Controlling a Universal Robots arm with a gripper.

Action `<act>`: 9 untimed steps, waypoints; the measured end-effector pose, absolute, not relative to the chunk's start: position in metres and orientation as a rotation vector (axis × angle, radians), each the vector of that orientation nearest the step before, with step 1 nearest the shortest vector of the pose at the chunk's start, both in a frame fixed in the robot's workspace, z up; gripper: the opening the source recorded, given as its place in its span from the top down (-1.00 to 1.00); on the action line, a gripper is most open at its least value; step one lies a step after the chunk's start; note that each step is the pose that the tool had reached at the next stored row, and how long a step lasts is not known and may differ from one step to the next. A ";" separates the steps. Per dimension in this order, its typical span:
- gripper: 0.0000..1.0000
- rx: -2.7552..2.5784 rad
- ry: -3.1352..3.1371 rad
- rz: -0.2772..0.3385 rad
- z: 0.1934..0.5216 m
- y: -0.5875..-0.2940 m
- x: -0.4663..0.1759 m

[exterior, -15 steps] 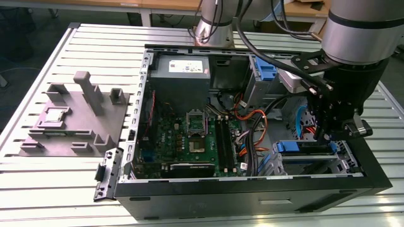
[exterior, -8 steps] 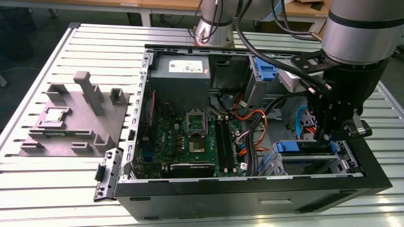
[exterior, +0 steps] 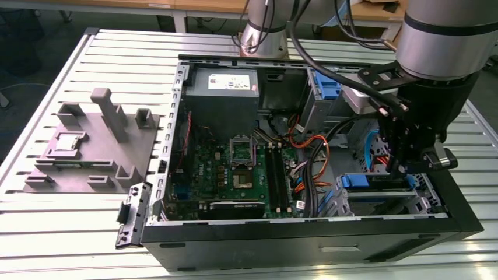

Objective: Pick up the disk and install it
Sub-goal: 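Insert the first disk wire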

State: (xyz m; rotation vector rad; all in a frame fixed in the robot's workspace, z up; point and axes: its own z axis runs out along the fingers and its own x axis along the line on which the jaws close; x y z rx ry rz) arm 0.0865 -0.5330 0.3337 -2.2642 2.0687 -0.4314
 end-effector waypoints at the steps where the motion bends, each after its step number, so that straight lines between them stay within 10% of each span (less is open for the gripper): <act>1: 0.66 -2.260 2.066 -0.422 0.334 -0.533 0.086; 9: 0.66 -2.236 2.080 -0.404 0.332 -0.536 0.086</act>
